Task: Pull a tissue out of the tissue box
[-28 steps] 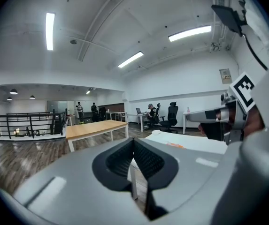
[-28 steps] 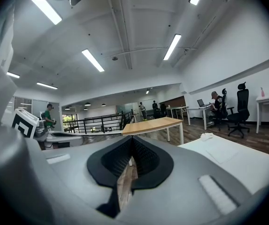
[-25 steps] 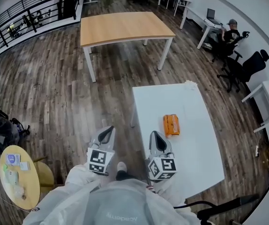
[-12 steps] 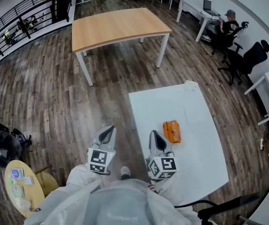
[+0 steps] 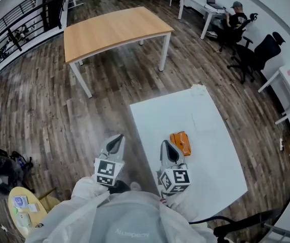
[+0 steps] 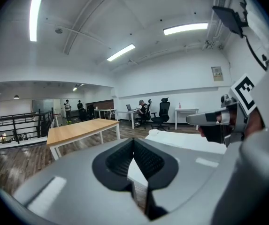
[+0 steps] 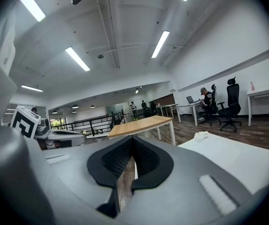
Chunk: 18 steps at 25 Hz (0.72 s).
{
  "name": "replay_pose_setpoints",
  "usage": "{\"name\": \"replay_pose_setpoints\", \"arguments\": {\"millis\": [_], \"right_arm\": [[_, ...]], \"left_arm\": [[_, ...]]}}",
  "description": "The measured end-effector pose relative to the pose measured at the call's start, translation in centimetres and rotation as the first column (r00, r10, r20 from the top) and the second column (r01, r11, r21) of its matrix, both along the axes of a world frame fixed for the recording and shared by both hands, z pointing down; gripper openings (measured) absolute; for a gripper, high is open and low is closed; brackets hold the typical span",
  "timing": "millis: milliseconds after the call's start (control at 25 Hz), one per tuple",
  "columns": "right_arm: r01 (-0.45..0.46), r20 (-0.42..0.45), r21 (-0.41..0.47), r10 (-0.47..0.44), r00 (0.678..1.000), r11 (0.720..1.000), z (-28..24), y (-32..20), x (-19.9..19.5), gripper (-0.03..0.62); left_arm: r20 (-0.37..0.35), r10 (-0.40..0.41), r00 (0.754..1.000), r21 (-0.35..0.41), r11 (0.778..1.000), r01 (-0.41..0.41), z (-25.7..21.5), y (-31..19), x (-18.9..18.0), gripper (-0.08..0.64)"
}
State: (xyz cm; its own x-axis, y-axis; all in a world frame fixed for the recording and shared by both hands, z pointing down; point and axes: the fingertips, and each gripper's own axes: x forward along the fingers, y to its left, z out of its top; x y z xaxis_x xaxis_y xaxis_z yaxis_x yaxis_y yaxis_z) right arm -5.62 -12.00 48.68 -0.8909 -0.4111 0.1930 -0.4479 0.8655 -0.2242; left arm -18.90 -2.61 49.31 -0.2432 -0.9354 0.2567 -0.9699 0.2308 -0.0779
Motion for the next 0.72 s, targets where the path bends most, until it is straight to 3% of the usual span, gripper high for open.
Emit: {"name": "replay_pose_setpoints", "arguments": {"millis": [440, 720], "right_arm": [[-0.144, -0.001, -0.018, 0.144, 0.990, 0.989, 0.8, -2.3, 1.8, 0.002], [-0.305, -0.019, -0.016, 0.305, 0.952, 0.952, 0.9, -4.5, 3.1, 0.002]], "left_arm": [[0.009, 0.137, 0.991, -0.015, 0.990, -0.137, 0.1, -4.4, 0.0, 0.000], [0.000, 0.296, 0.955, -0.014, 0.955, -0.296, 0.3, -9.2, 0.0, 0.000]]}}
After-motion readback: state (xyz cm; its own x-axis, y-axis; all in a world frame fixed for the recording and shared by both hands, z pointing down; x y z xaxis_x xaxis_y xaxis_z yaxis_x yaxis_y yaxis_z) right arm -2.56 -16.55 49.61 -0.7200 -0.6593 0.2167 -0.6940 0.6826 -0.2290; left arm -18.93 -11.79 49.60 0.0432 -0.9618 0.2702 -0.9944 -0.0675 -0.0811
